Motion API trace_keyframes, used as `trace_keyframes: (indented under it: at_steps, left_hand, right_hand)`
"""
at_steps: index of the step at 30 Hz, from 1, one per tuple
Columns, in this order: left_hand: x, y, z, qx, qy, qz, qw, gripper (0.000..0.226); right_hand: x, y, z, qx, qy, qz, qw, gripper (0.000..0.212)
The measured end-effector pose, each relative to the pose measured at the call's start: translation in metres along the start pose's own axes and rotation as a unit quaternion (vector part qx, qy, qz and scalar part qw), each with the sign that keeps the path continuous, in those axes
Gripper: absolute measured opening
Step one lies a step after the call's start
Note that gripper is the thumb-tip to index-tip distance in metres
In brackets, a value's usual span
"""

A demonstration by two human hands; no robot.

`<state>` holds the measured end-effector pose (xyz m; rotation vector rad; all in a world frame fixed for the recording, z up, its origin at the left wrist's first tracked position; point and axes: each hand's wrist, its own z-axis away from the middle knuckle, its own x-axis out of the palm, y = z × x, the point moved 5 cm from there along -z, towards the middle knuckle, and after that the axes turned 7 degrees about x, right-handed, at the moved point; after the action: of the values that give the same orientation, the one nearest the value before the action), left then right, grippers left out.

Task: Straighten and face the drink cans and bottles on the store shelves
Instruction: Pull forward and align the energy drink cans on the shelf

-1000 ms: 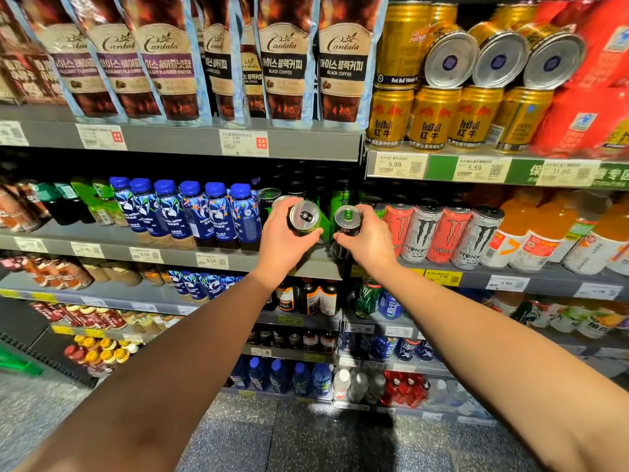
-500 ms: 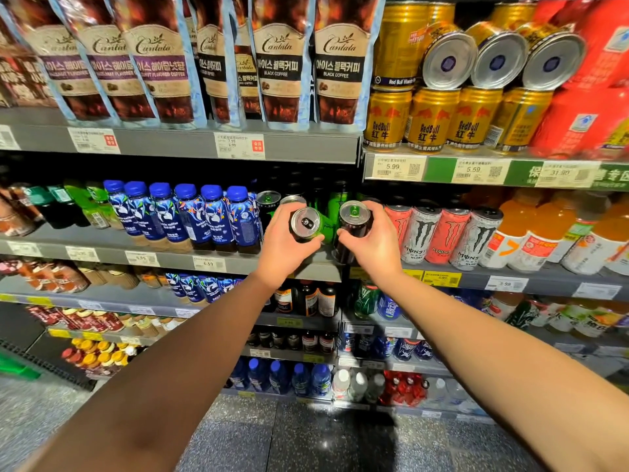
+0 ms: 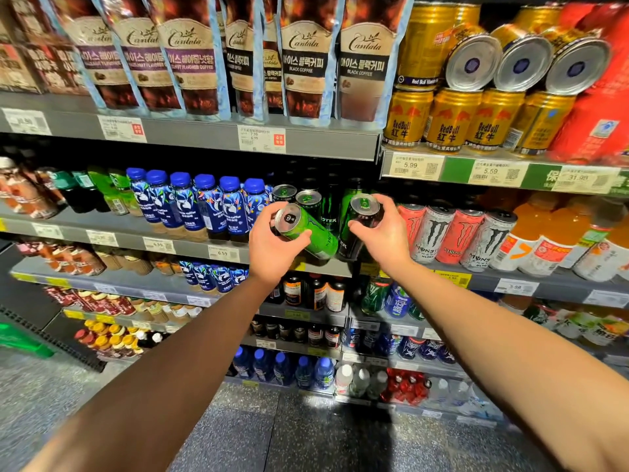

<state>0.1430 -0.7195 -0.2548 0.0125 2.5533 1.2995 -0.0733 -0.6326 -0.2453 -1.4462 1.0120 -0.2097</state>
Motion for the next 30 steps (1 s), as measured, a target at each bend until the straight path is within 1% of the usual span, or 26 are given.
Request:
trace_keyframes:
  at_steps: [6, 10, 16, 18, 21, 22, 26, 28, 30]
  left_hand:
    - [-0.01, -0.01, 0.001, -0.04, 0.018, 0.0, 0.999, 0.051]
    - [-0.01, -0.017, 0.001, -0.07, 0.018, 0.008, 0.997, 0.052]
    - [-0.008, -0.025, 0.004, -0.067, 0.005, 0.012, 0.998, 0.054]
    - [-0.006, -0.026, 0.003, -0.073, 0.006, 0.022, 0.997, 0.057]
    - [0.0, -0.025, 0.003, -0.078, 0.0, 0.049, 0.996, 0.068]
    - [0.002, -0.024, 0.003, -0.077, 0.0, 0.053, 0.996, 0.068]
    - [0.012, -0.014, 0.006, -0.073, -0.002, 0.062, 0.995, 0.054]
    - [0.019, -0.012, 0.007, -0.078, -0.009, 0.074, 0.994, 0.055]
    - [0.027, -0.011, 0.008, -0.084, -0.014, 0.087, 0.993, 0.057]
  right_hand:
    - [0.027, -0.015, -0.017, 0.008, -0.008, 0.028, 1.0, 0.068]
    - [0.043, -0.015, -0.026, 0.03, -0.011, 0.05, 0.998, 0.069]
    - [0.053, -0.011, -0.036, 0.051, -0.033, 0.072, 0.996, 0.072]
    - [0.055, -0.01, -0.038, 0.054, -0.039, 0.081, 0.994, 0.074]
    - [0.058, -0.008, -0.039, 0.059, -0.048, 0.089, 0.993, 0.076]
    - [0.059, -0.008, -0.039, 0.058, -0.05, 0.091, 0.993, 0.076]
    - [0.057, -0.009, -0.042, 0.062, -0.064, 0.102, 0.991, 0.081]
    - [0.054, -0.007, -0.042, 0.066, -0.08, 0.107, 0.989, 0.08]
    - [0.05, -0.003, -0.037, 0.068, -0.094, 0.097, 0.989, 0.073]
